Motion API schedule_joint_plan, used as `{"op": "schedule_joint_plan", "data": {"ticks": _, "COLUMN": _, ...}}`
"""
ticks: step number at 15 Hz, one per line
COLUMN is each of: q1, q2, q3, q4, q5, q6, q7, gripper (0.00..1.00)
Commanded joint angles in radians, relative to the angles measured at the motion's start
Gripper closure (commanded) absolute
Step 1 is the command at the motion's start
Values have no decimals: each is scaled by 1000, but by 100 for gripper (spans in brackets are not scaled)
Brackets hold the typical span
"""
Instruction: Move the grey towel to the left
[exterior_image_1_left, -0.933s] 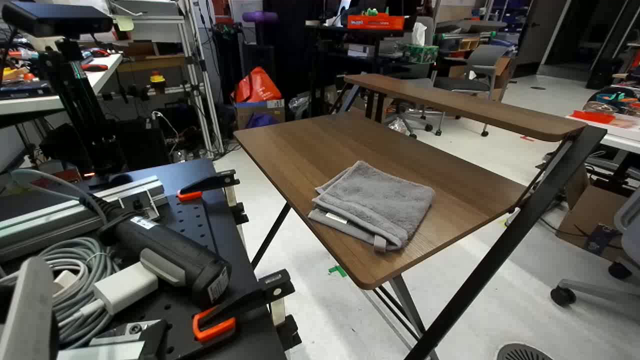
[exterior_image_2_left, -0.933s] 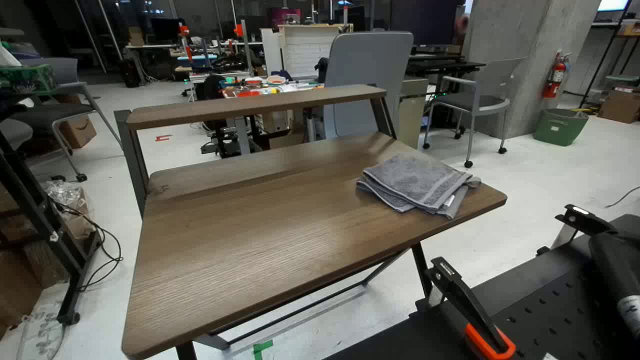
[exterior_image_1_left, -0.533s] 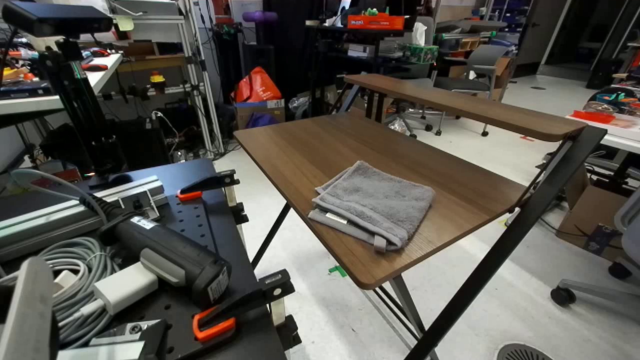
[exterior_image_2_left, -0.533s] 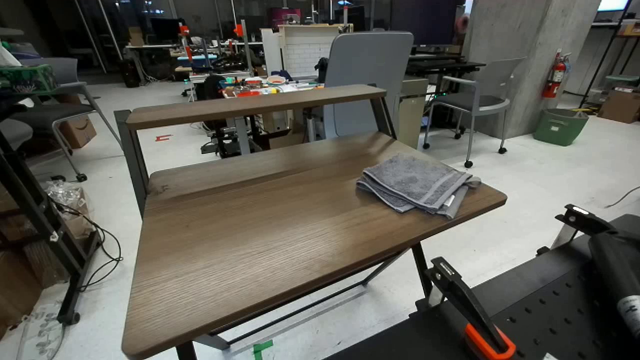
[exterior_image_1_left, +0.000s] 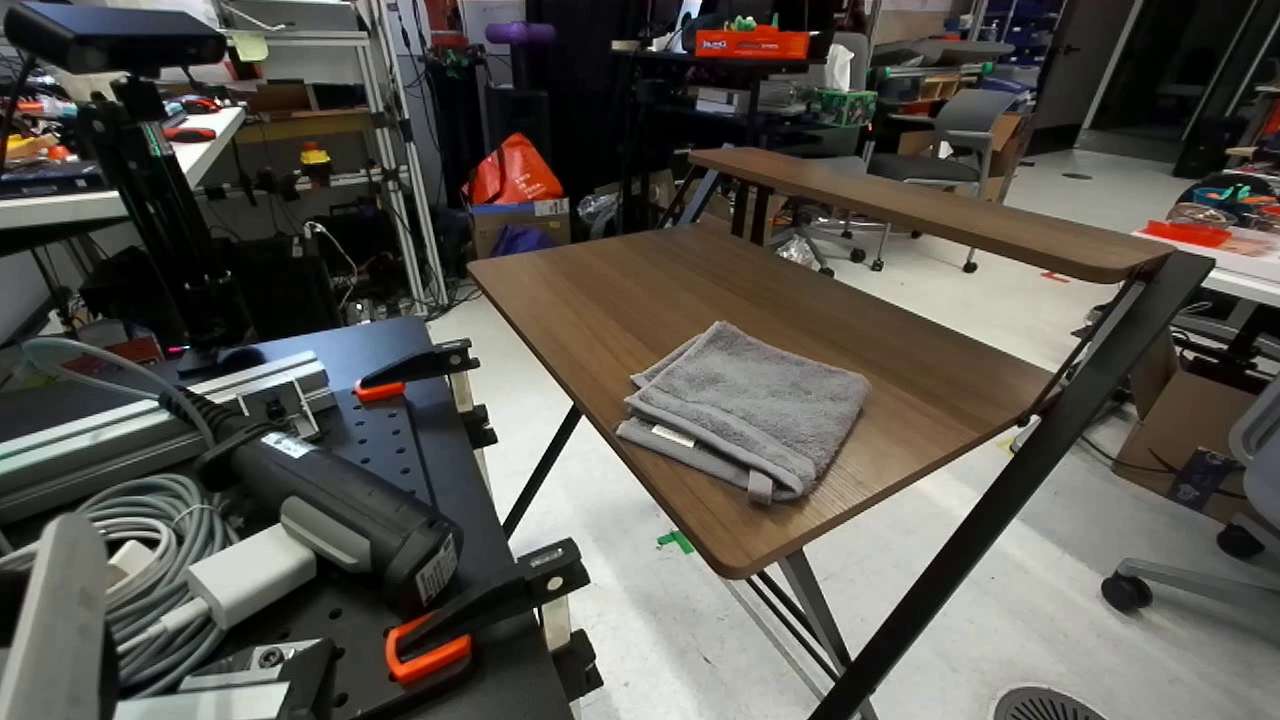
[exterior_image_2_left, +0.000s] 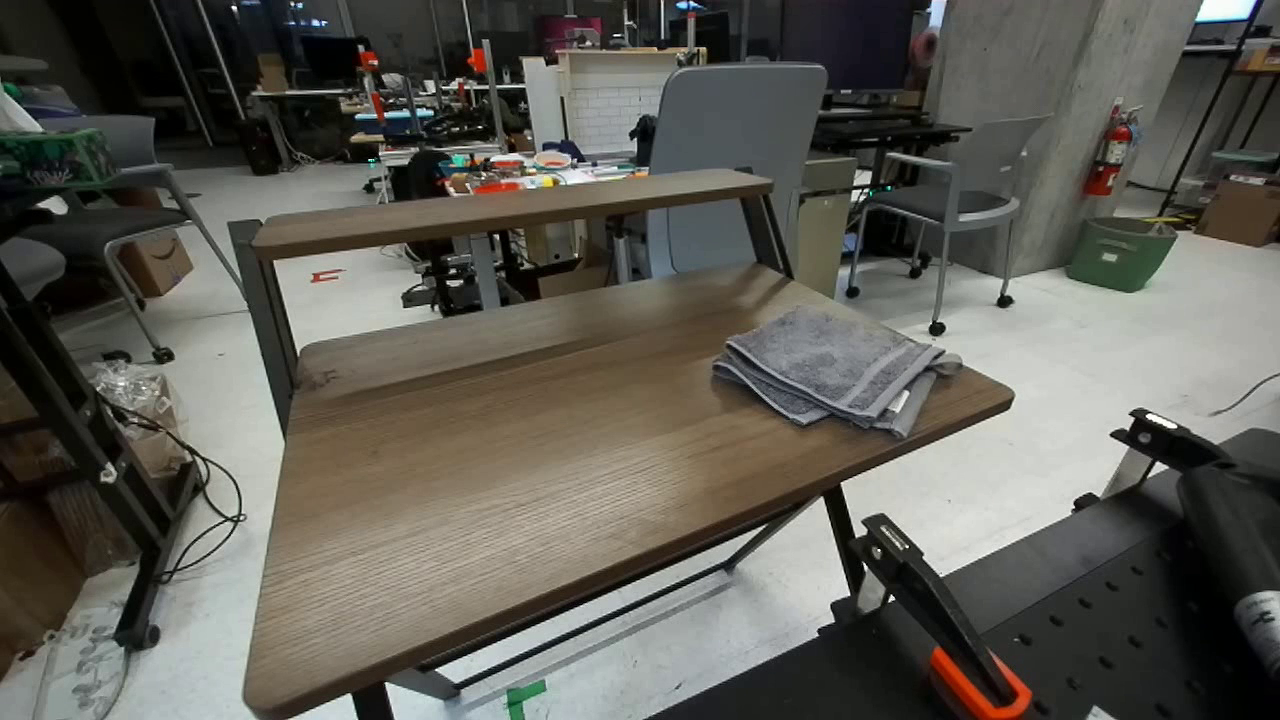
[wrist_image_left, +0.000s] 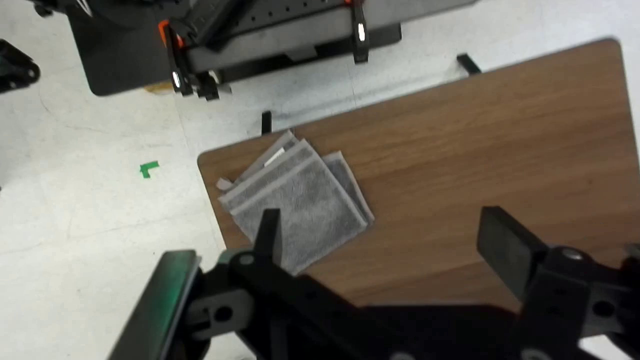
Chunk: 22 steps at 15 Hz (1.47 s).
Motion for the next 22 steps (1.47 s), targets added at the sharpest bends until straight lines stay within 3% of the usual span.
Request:
{"op": "schedule_joint_plan", "data": {"ticks": 1, "q1": -1, "q2": 66, "q3": -32, "q4": -91, "q5": -55, "q6": 272, "q7": 90, "gripper": 0}}
{"op": "schedule_joint_plan", "data": {"ticks": 8, "q1": -4, "q2": 177, "q3": -111, "q4": -281, "q5": -77, "q6": 643, "q7": 161, "gripper": 0}}
{"op": "schedule_joint_plan", "data": {"ticks": 16, "q1": -36, "q2": 251, "q3": -221, "q4": -406, "q5": -69, "q6": 870, "q7": 150, "gripper": 0}}
{"op": "schedule_joint_plan", "data": {"ticks": 22, "q1": -51, "q2": 339, "q3": -277, "q4": -434, "q5": -41, "q6": 968, "q7": 138, "gripper": 0}}
